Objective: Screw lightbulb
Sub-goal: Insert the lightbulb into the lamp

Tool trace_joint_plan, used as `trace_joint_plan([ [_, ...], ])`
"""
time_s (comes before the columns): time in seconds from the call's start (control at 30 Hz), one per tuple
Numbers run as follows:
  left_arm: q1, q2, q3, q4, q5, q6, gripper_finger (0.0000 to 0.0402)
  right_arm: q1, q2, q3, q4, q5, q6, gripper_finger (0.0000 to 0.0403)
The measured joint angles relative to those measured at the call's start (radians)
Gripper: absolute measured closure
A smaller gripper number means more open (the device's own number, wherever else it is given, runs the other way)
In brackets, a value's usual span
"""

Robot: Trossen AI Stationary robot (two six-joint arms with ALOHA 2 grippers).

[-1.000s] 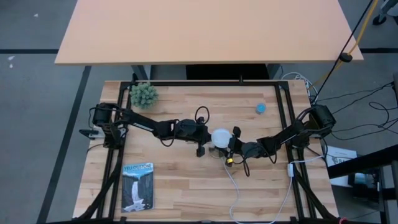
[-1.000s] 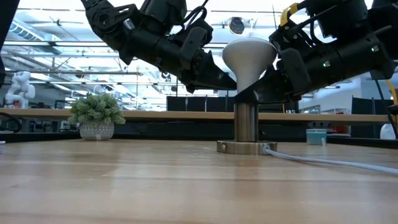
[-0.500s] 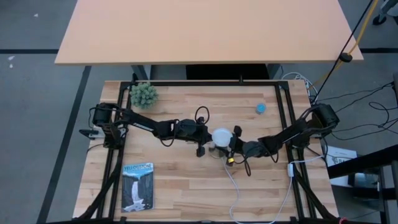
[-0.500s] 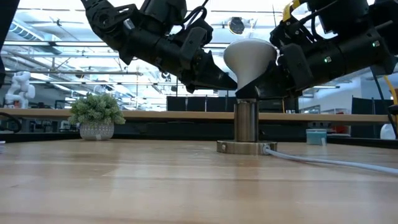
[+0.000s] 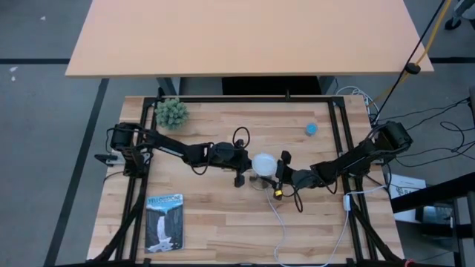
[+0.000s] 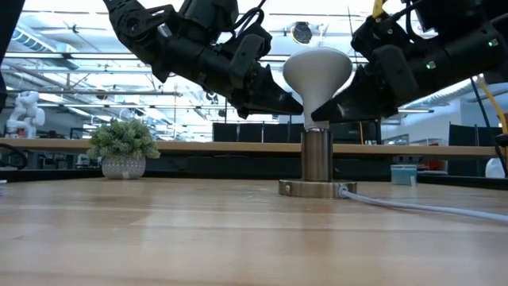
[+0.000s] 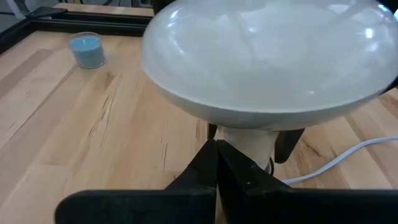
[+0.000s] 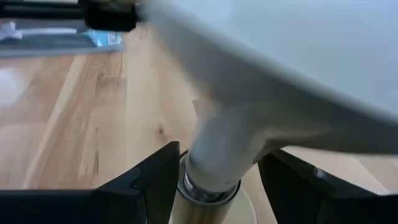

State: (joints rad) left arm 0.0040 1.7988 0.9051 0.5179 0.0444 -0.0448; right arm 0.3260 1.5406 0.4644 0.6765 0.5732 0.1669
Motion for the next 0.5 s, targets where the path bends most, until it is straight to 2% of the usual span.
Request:
trace_joint_plan([
  [0.5, 0.000, 0.000, 0.000, -0.001, 0.000, -0.008, 0.0400, 0.003, -0.008, 0.000, -0.009, 0.005, -0.018, 0.0195],
])
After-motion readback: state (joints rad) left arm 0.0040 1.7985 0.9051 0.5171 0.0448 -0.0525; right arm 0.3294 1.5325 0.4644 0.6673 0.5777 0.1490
